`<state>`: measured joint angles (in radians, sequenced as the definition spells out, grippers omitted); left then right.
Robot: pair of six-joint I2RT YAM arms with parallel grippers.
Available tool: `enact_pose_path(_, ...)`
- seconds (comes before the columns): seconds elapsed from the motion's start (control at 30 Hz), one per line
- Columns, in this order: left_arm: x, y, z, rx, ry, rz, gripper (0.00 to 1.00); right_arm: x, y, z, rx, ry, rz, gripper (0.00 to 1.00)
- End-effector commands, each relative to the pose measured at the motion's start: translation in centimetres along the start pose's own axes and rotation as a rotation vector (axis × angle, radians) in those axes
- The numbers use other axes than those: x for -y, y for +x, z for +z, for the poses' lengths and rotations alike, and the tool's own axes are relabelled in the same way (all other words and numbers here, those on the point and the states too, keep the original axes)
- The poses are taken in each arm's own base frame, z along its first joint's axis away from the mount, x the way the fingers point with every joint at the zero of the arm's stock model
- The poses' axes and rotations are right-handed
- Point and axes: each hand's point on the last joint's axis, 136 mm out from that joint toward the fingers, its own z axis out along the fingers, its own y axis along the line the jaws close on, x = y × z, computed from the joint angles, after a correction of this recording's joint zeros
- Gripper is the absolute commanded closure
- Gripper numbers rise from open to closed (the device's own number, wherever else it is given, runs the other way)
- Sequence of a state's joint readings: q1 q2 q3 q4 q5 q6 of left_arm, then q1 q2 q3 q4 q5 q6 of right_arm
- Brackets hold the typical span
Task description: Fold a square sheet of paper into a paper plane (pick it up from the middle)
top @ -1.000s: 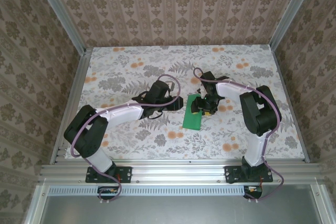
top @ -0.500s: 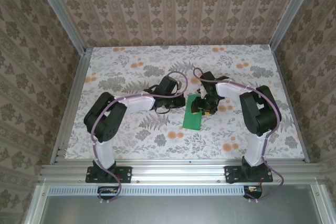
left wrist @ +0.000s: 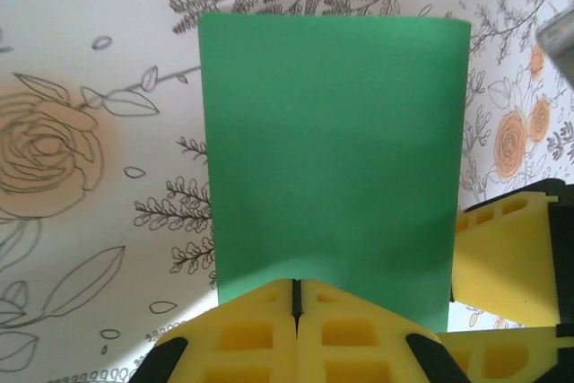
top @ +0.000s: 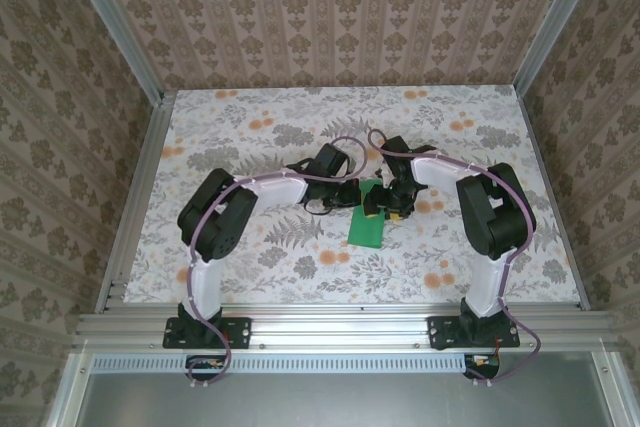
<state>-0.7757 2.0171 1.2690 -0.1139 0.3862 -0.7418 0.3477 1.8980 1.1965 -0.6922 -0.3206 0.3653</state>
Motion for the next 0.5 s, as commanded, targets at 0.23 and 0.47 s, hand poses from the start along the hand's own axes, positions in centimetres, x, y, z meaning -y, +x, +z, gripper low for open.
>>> enact_pose_path(0.23,-0.8,1.7,1.4,-0.098,-0.053,-0.024,1.00,4.4,1.5,2.9,-0.065,0.172,0.047,0.41)
enact_pose_path(0.47,-2.8,2.9,1.7,-0.145,-0.178,-0.012,1.00,3.8,0.9,2.3,-0.040,0.154,0.051,0.39)
